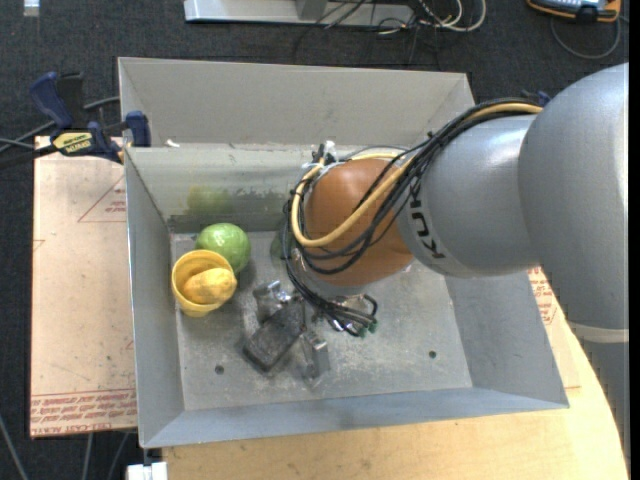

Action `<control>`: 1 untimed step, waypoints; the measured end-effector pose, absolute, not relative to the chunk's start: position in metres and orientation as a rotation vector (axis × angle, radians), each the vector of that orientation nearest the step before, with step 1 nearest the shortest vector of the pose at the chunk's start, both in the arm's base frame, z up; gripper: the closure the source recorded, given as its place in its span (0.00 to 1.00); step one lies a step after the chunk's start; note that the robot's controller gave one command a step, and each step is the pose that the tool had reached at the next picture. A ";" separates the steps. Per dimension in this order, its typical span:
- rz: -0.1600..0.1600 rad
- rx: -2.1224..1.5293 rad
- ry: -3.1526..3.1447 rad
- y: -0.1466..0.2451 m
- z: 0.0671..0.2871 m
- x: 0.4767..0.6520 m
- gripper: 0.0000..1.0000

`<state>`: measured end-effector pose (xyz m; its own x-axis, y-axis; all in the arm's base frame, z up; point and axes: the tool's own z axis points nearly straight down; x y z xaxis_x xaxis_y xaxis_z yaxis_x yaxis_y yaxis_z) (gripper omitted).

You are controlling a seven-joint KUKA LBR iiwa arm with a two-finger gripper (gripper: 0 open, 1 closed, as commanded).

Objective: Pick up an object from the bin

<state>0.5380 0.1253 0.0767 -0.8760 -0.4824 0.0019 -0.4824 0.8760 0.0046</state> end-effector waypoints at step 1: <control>-0.009 0.816 -3.036 0.124 0.070 0.547 1.00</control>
Offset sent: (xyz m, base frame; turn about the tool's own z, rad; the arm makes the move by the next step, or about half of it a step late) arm 0.0000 0.0000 0.0000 0.0000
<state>0.5474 0.1239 0.0698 -0.8653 -0.5012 -0.0034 -0.5012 0.8653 0.0048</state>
